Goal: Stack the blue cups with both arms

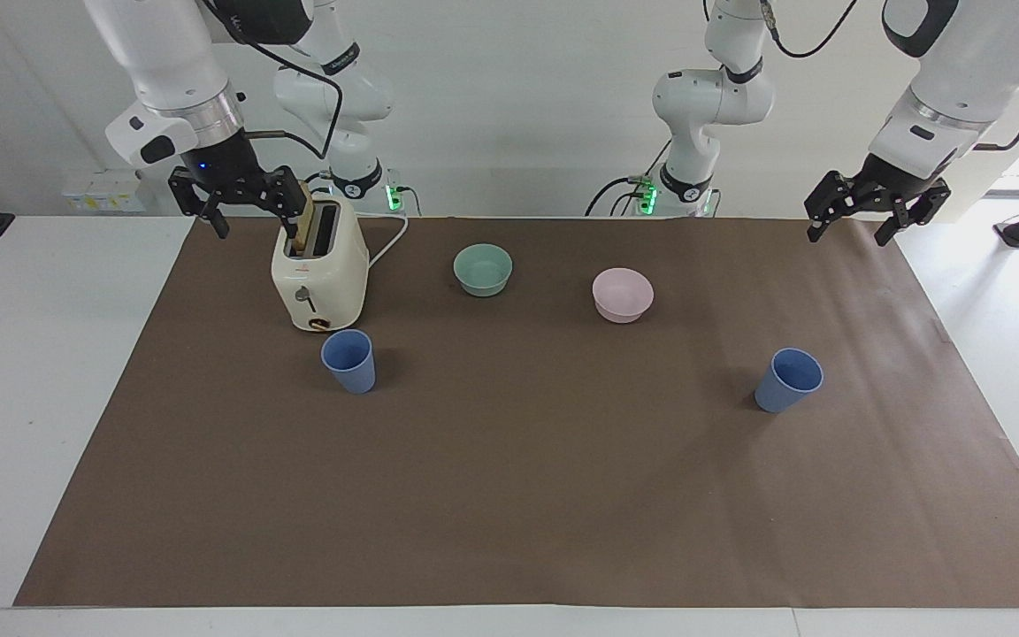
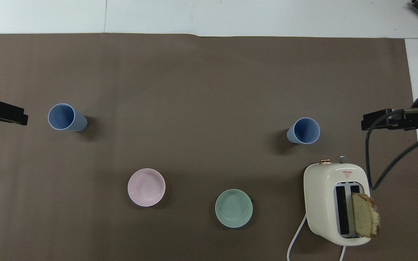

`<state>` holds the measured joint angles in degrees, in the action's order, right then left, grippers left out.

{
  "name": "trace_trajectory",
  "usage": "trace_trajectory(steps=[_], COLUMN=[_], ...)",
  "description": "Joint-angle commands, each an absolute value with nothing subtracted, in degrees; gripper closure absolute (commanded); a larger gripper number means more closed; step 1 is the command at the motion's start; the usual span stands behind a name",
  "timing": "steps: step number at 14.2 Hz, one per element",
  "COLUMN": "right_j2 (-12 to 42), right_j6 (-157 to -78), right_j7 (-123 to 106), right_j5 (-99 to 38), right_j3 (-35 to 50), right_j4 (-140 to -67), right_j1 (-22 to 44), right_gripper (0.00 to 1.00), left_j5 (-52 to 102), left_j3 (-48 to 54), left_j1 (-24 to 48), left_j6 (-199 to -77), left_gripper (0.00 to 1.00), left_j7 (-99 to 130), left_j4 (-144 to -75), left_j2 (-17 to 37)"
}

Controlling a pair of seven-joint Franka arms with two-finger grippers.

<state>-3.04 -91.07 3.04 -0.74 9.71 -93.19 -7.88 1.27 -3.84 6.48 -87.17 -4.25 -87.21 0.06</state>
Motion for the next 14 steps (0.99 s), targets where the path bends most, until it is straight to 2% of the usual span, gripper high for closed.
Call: trace_trajectory(steps=[1,14], right_j2=[-3.87,-3.87], right_j6=[-91.32,-91.58], right_j7=[3.60,3.52], right_j5=[-1.58,-1.58], right_j3=[10.02,10.02], right_j4=[-94.22,-94.22], right_j1=[-8.61,-8.53], right_gripper=[0.00,0.00], left_j5=[1.76,1.76], left_j3=[-3.96,-4.04], left_j1=[6.50,5.98], left_j6=[-86.22,-86.04], left_gripper=[0.00,0.00], left_j7=[-3.96,-3.61], left_j4=[-86.75,-86.75], left_j2=[-0.18,-0.18])
